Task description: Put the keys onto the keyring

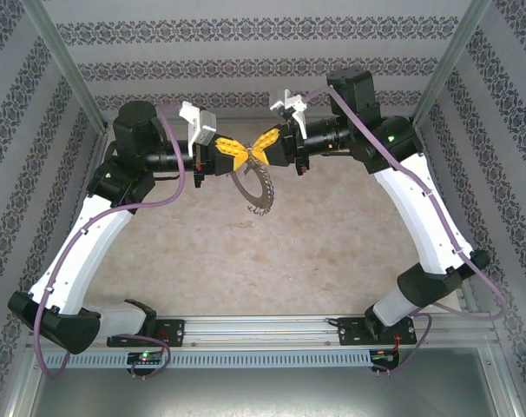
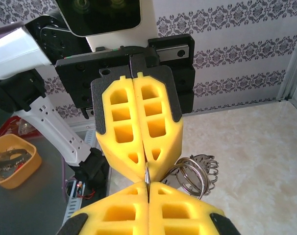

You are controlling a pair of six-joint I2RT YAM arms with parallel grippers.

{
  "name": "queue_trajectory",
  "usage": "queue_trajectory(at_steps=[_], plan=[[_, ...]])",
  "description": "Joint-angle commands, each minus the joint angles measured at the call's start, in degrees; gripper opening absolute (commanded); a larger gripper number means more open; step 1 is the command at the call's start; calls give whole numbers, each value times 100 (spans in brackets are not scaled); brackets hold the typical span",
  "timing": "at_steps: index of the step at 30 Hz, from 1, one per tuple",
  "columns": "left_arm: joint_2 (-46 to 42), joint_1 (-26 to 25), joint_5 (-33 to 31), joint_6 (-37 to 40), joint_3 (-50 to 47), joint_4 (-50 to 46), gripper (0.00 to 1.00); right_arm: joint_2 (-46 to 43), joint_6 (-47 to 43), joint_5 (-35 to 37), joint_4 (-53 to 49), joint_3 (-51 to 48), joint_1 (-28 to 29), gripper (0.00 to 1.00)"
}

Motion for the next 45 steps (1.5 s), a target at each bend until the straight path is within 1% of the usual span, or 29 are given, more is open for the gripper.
queue_trajectory(at_steps=[1, 3, 4, 5, 7, 11, 15, 18, 21, 29, 30, 31, 34, 38, 39, 40, 41, 43, 45], plan=[[-90, 68, -47, 53, 47, 212, 0, 69, -302, 49, -256, 227, 180, 0], [-91, 59, -192, 217, 81, -3, 0, 87, -579, 408, -505, 351, 283, 0], [-93, 47, -348, 385, 132, -210, 4, 113, -786, 668, -678, 423, 344, 0], [-84, 41, -514, 584, 192, -447, 10, 136, -978, 951, -870, 497, 415, 0], [-57, -3, -814, 1013, 352, -941, 16, 182, -1196, 1311, -1118, 610, 489, 0], [81, -239, -1498, 1887, 690, -1937, 19, 240, -1325, 1644, -1331, 746, 544, 0], [222, -419, -1783, 2263, 912, -2362, 16, 258, -1389, 1688, -1414, 786, 590, 0], [263, -482, -1821, 2300, 965, -2406, 16, 286, -1467, 1704, -1515, 794, 632, 0], [321, -563, -1838, 2341, 1024, -2483, 12, 312, -1526, 1743, -1594, 830, 668, 0], [441, -767, -1876, 2432, 1100, -2627, 11, 330, -1480, 1614, -1531, 839, 693, 0], [441, -785, -1870, 2434, 1087, -2629, 10, 328, -1467, 1602, -1509, 823, 704, 0], [446, -788, -1862, 2432, 1084, -2633, 6, 320, -1453, 1591, -1495, 812, 709, 0], [447, -805, -1861, 2440, 1075, -2634, 0, 276, -1451, 1558, -1443, 767, 713, 0], [398, -783, -1816, 2359, 1043, -2504, 0, 228, -1334, 1603, -1420, 742, 709, 0], [402, -763, -1775, 2324, 1032, -2464, 0, 203, -1252, 1641, -1381, 691, 698, 6], [395, -741, -1725, 2285, 1023, -2431, 0, 150, -1094, 1700, -1275, 609, 649, 17], [382, -724, -1677, 2251, 1007, -2398, 0, 80, -909, 1695, -1152, 499, 584, 25], [370, -686, -1592, 2170, 975, -2304, 0, -74, -640, 1518, -954, 299, 420, 33], [338, -625, -1510, 2083, 937, -2182, 0, -210, -371, 1321, -763, 90, 268, 39]])
